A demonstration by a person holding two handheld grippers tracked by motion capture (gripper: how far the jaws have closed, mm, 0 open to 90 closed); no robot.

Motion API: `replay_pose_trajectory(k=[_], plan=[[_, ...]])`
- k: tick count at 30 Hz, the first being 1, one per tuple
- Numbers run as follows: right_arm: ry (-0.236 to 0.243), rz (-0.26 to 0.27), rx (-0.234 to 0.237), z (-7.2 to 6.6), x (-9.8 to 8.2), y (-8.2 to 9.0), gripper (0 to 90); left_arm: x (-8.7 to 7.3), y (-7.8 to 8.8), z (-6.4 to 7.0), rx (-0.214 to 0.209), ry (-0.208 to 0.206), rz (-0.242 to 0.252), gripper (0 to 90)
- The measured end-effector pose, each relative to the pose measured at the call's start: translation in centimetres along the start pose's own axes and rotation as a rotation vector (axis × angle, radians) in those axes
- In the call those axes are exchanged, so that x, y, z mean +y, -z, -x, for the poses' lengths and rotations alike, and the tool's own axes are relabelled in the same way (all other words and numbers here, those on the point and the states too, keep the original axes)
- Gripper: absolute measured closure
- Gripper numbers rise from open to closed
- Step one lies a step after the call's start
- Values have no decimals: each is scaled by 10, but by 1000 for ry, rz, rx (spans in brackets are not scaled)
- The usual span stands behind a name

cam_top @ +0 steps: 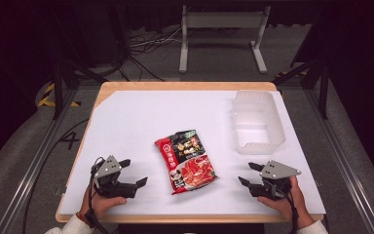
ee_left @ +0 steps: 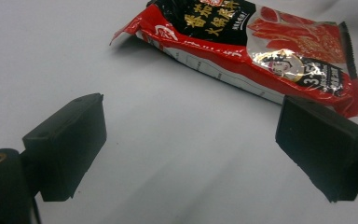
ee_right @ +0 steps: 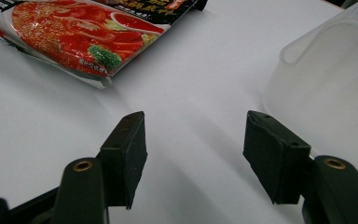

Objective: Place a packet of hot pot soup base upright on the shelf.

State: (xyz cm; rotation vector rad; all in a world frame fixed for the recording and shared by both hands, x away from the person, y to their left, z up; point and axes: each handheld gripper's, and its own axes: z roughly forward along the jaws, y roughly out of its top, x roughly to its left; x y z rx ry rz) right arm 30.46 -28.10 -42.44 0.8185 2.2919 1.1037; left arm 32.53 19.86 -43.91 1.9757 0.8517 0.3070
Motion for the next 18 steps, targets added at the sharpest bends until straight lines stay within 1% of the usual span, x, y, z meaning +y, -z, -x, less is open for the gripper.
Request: replay_pose_trajectory(k=[2, 3, 5, 6, 7, 8, 9, 10, 11, 13, 15, 17, 18], plan=[[-3, 2, 10, 0, 1, -3, 418, 1, -3, 1, -23, 4, -11, 123], [-2, 3, 13, 0, 2, -4, 429, 1, -3, 1, -23, 4, -11, 125], [-4, 3, 17, -1, 3, -5, 440, 2, -6, 4, -47, 20, -18, 127], [3, -12, 13, -2, 7, -9, 458, 3, -10, 9, -59, 8, -28, 134], [5, -12, 17, -3, 9, -10, 473, 3, -10, 9, -59, 8, -28, 137], [9, -7, 26, -3, 12, -12, 480, 5, -15, 13, -67, -15, -43, 138], [9, -7, 26, -3, 12, -12, 480, 5, -15, 13, -67, -15, -43, 145], [8, -2, 31, -5, 17, -15, 493, 7, -17, 14, -67, -7, -39, 145], [10, -3, 38, -6, 20, -17, 503, 9, -19, 13, -76, 8, -38, 151], [8, 5, 59, -7, 26, -22, 508, 11, -22, 13, -82, 24, -37, 152], [10, 0, 67, -8, 33, -29, 513, 13, -28, 13, -80, 26, -50, 156], [11, 3, 79, -9, 39, -35, 515, 15, -31, 12, -90, 36, -56, 157], [11, 3, 79, -9, 39, -35, 515, 15, -31, 12, -90, 36, -56, 158]])
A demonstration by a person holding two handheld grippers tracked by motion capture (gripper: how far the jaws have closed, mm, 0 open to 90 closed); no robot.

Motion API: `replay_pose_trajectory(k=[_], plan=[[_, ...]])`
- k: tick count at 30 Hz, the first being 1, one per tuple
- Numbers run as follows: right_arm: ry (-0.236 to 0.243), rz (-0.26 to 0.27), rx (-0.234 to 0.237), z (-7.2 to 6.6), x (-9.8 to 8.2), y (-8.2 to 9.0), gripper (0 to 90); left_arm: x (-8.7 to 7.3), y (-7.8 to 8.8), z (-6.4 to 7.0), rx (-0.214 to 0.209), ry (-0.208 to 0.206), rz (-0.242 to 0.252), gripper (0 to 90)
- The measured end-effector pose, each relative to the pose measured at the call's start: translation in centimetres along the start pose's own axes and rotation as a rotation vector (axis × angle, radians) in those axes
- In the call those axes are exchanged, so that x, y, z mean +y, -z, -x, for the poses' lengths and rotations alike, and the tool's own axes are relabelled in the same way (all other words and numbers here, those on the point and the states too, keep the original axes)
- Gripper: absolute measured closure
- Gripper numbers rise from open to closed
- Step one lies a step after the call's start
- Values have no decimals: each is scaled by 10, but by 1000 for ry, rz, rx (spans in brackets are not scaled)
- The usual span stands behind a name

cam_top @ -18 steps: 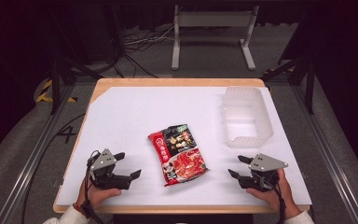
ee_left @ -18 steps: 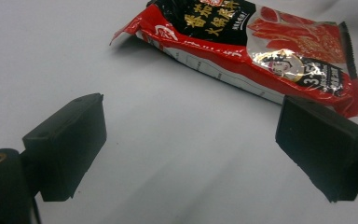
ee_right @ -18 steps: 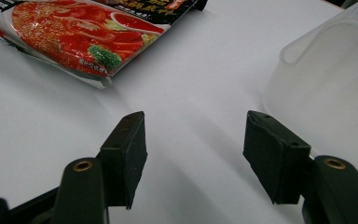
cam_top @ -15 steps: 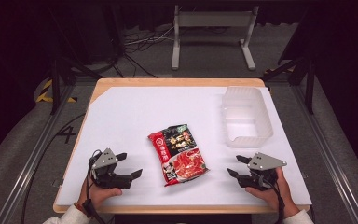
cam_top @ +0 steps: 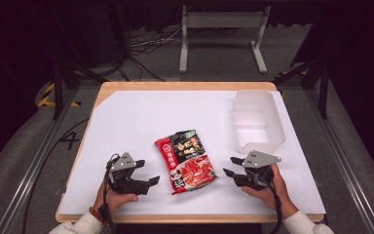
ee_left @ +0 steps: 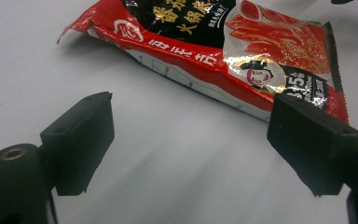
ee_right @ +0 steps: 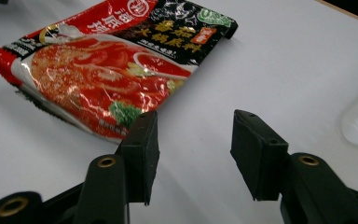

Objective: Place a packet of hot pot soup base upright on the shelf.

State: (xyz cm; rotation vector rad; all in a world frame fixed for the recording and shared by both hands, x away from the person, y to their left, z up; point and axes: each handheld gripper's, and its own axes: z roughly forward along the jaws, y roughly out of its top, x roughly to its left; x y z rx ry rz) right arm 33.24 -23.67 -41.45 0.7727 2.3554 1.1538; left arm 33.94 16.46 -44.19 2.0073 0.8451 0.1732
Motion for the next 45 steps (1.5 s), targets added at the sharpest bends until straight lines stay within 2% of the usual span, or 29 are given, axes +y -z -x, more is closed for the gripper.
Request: replay_pose_trajectory(k=[6, 14, 17, 21, 23, 25, 32, 34, 35, 38, 39, 42, 43, 45], plan=[[11, -8, 24, -1, 22, -29, 523, 8, -13, -9, -7, 72, -2, 158], [-5, -10, 56, 1, 40, -54, 537, 17, -30, -11, -36, 107, -20, 169], [-36, -12, 65, 5, 43, -63, 537, 20, -36, -12, -49, 130, -29, 169], [-48, -34, 64, 8, 46, -73, 531, 27, -45, -16, -39, 135, -35, 174], [-70, -49, 54, 14, 48, -81, 526, 29, -51, -21, -22, 150, -44, 177], [-100, -62, 64, 18, 47, -87, 526, 31, -56, -25, -29, 170, -53, 202], [-140, -102, 76, 24, 48, -100, 513, 38, -66, -32, -34, 179, -68, 360], [-157, -116, 99, 27, 48, -105, 508, 38, -67, -32, -28, 182, -67, 402], [-168, -124, 118, 28, 49, -107, 499, 39, -68, -33, -17, 200, -64, 425], [-184, -128, 124, 29, 50, -110, 489, 41, -69, -33, -13, 208, -72, 484], [-196, -148, 138, 30, 51, -115, 472, 42, -70, -34, -14, 213, -80, 507], [-216, -164, 160, 31, 51, -119, 460, 44, -71, -34, -15, 216, -82, 536], [-249, -163, 181, 32, 50, -123, 460, 45, -72, -33, -14, 219, -84, 545], [-259, -160, 184, 32, 50, -124, 458, 45, -73, -34, -16, 220, -76, 552]])
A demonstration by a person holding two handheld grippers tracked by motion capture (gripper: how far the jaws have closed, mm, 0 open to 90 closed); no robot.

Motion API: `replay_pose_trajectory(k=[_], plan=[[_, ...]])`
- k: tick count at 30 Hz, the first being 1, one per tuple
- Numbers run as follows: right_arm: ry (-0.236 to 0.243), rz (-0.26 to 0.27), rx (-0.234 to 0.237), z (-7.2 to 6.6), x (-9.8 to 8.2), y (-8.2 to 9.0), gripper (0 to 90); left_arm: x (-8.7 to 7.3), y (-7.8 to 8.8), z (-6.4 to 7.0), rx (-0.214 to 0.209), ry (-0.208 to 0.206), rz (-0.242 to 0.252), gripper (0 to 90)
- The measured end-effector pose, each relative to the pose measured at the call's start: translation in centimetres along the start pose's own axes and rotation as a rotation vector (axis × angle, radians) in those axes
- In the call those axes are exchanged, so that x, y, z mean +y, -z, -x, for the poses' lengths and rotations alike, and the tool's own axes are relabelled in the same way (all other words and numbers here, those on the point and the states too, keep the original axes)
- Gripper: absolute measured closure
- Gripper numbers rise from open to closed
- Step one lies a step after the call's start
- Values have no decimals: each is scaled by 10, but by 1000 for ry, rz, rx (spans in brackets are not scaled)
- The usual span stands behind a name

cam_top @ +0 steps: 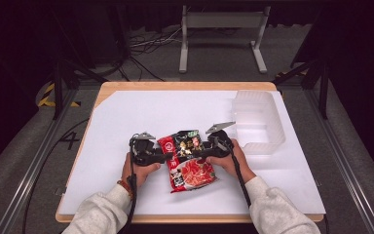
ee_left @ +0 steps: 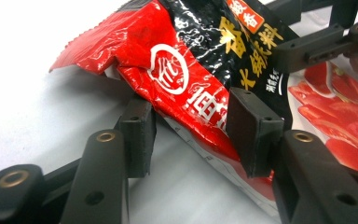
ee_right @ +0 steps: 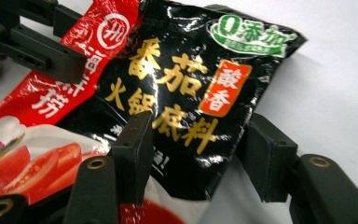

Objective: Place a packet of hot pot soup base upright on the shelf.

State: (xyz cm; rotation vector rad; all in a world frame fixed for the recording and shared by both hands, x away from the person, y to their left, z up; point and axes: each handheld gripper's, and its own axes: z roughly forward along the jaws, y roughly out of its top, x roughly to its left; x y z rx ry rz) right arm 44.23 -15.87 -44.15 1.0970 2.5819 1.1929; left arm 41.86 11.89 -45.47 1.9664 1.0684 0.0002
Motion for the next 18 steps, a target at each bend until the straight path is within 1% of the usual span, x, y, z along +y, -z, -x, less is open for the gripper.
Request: replay_pose_trajectory(k=[1, 2, 3, 4, 5, 6, 8, 9, 10, 11, 12, 14, 16, 18], plan=[[-8, 2, 3, 0, 0, 0, 466, 0, 0, 0, -3, 6, 5, 560], [-12, 5, 6, 1, 0, 0, 494, 0, 0, -1, 0, 2, 9, 565], [-28, 13, 4, 3, -1, 1, 536, 0, 0, 0, 2, 3, 12, 570], [-28, 13, 4, 3, -1, 1, 536, 0, 0, 0, 2, 3, 12, 575], [-73, 52, 10, 6, -5, 3, 612, 1, 1, 1, 5, 0, 14, 580], [-73, 52, 10, 6, -5, 3, 612, 1, 2, 2, 7, -9, 19, 580], [-73, 66, 5, 6, -5, 5, 655, 1, 4, 3, 1, -18, 33, 592], [-69, 74, 1, 5, -4, 8, 678, 2, 6, 4, 0, -17, 51, 603], [-69, 74, 1, 5, -4, 8, 678, 2, 6, 4, 0, -17, 51, 617], [-68, 89, -7, 4, -4, 12, 703, 2, 8, 5, -4, -19, 59, 617], [-69, 98, -9, 4, -4, 14, 711, 3, 10, 7, -2, -29, 74, 625], [-65, 122, -12, 2, -3, 20, 734, 4, 13, 10, -6, -36, 96, 641], [-54, 146, -23, -1, -2, 27, 764, 5, 20, 11, -22, -46, 121, 666], [-49, 180, -29, -6, -2, 34, 791, 5, 26, 13, -39, -45, 148, 692]])
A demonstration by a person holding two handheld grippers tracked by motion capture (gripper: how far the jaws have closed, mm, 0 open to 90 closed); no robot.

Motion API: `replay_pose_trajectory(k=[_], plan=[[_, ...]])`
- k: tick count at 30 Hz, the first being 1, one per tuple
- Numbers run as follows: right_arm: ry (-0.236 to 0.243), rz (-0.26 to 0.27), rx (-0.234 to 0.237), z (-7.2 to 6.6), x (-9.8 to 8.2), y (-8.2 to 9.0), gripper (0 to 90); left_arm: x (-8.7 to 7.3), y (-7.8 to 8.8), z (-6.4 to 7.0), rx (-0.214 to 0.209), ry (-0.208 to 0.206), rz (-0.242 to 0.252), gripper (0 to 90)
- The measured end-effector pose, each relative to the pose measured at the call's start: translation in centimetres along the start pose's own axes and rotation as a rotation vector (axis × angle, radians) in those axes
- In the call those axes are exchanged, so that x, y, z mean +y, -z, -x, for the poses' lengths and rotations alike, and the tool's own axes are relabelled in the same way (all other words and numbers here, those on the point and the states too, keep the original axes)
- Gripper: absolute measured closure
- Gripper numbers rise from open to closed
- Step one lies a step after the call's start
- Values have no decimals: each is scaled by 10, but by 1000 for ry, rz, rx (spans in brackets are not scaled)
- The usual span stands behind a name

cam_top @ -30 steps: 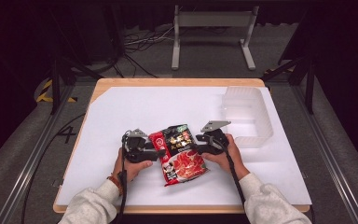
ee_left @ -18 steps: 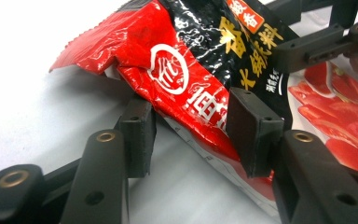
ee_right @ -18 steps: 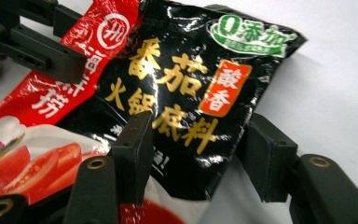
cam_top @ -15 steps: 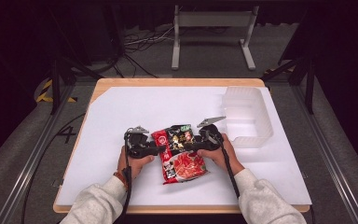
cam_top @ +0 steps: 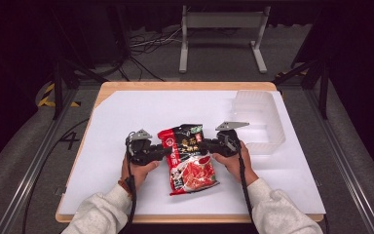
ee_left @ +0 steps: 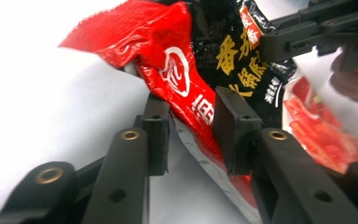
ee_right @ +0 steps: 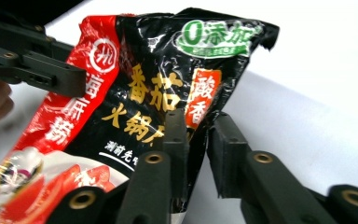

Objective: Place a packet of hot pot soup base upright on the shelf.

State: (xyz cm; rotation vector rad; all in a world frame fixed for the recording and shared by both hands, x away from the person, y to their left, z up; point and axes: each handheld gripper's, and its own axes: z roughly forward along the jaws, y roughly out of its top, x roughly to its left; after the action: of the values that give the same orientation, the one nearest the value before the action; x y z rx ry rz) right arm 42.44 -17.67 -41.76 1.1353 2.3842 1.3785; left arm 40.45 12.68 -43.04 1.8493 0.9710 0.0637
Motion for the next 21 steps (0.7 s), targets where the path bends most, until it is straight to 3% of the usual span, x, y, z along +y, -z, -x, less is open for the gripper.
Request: replay_pose_trajectory(k=[5, 7, 8, 10, 13, 21], plan=[[15, 69, -10, -11, 4, 21, 827, 7, 14, 13, -25, -39, 63, 745], [61, 111, -20, -19, 7, 35, 841, 10, 18, 16, -27, -52, 78, 769], [61, 111, -20, -19, 7, 35, 841, 12, 22, 19, -35, -57, 100, 769], [129, 152, -37, -27, 11, 48, 851, 16, 27, 26, -24, -95, 131, 794], [135, 185, -47, -29, 12, 54, 864, 19, 30, 30, -25, -112, 155, 816], [216, 276, -120, -39, 15, 73, 874, 31, 33, 43, -27, -182, 217, 848]])
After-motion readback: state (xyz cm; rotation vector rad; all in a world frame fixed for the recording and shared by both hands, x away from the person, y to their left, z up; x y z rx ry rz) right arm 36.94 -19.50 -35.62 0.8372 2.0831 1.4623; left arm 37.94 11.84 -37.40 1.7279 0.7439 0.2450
